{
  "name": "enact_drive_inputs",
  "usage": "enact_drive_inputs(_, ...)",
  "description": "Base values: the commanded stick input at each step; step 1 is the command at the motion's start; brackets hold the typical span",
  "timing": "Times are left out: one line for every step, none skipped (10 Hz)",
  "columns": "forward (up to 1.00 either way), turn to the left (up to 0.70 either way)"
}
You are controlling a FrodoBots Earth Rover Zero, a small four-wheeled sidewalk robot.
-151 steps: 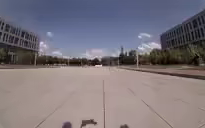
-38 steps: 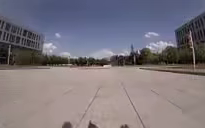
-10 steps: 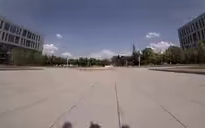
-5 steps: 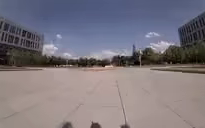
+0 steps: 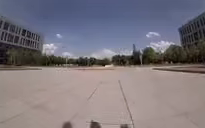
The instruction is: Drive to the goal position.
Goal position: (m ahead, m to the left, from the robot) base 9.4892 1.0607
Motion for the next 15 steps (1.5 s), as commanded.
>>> enact_drive_inputs(1.00,0.00)
enact_drive_inputs(1.00,0.00)
enact_drive_inputs(1.00,0.00)
enact_drive_inputs(1.00,0.00)
enact_drive_inputs(1.00,0.00)
enact_drive_inputs(1.00,0.00)
enact_drive_inputs(1.00,0.00)
enact_drive_inputs(1.00,0.00)
enact_drive_inputs(1.00,0.00)
enact_drive_inputs(1.00,0.00)
enact_drive_inputs(1.00,0.00)
enact_drive_inputs(1.00,0.00)
enact_drive_inputs(1.00,0.00)
enact_drive_inputs(1.00,0.00)
enact_drive_inputs(1.00,0.00)
